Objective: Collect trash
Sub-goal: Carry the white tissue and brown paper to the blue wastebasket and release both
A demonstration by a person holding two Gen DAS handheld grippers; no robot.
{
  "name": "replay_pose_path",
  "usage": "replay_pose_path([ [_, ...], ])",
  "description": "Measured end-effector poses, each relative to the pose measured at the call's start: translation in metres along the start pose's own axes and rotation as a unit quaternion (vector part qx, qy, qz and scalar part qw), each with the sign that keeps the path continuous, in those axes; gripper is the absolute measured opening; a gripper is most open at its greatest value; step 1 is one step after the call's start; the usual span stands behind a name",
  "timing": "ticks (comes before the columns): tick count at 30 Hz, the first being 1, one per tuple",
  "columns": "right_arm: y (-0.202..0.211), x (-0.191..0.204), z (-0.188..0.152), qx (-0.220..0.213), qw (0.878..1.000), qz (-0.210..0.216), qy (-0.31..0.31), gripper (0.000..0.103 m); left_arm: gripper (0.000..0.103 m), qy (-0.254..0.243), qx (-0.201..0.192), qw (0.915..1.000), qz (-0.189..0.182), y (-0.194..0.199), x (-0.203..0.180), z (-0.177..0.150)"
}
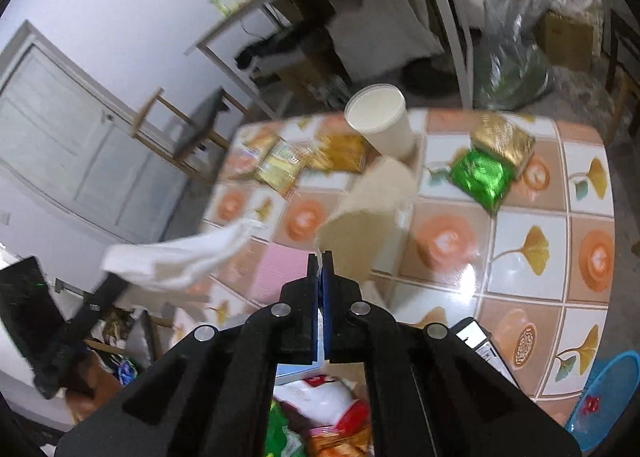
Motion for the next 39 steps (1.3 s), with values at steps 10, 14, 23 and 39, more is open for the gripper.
replay_pose_path([
  [10,0.093,0.025,-0.01,-0.083,0.996,0.032,0.011,0.002,0.007,-0.015,-0.024,0.9995,-0.013,0.035,-0.021,0.004],
  [14,0.132,0.023,-0.023,-0.115,0.993,0.034,0.012,0.002,0.007,-0.021,-0.028,0.9992,-0.019,0.046,-0.032,0.003],
  [23,0.23,-0.02,-0.071,-0.189,0.982,0.014,-0.015,0.002,0.007,-0.055,-0.008,0.9965,-0.063,0.042,-0.098,-0.016],
  [39,0.341,-0.166,-0.203,-0.224,0.958,-0.085,-0.157,0.002,0.007,-0.141,0.125,0.9609,-0.203,-0.037,-0.286,-0.096],
])
Point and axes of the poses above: each gripper's, at about its wrist camera, not at the fingertips, and y roughly against the way its jaws point, x to its left, z to its top, the point moved 1 cm from there along -y, roughly the way its jaws point, and after that the axes turned 4 degrees about -x, right-handed, at the moved point
